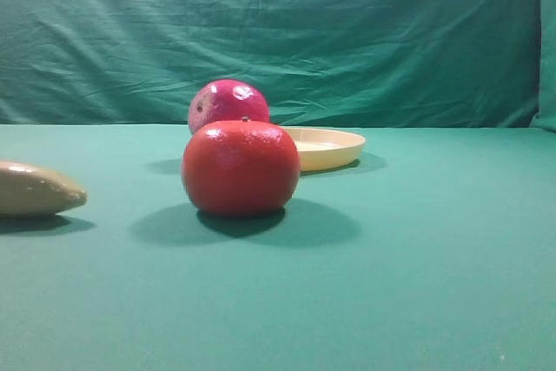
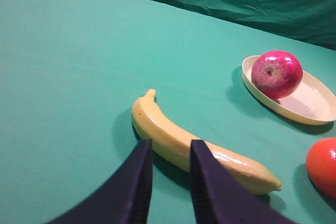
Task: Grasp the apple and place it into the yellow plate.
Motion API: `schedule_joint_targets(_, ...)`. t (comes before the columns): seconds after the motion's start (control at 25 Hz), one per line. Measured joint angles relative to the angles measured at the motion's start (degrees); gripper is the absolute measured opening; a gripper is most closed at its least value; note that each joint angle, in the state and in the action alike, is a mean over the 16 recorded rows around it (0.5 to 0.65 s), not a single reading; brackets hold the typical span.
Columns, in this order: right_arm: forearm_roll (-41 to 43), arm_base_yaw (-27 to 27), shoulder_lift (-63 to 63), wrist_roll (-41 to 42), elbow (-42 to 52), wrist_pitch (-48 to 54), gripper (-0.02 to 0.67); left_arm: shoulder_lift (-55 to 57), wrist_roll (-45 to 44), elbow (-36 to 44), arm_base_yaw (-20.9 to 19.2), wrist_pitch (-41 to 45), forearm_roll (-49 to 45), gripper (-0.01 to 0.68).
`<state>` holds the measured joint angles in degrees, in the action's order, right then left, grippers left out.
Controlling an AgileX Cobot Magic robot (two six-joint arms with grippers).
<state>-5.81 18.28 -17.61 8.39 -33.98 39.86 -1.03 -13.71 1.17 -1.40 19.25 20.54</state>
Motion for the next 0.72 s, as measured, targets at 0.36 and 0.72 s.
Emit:
schedule_joint_targets(0.36, 3.36, -5.98, 9.41, -3.57, 13.44, -7.61, 0.000, 0.00, 0.00, 0.00, 0.00, 0.00, 0.00, 0.157)
schedule_joint_targets(0.72, 2.95, -11.42, 17.08, -4.03, 24.68, -12.75, 0.000, 0.00, 0.00, 0.00, 0.00, 0.00, 0.00, 0.157)
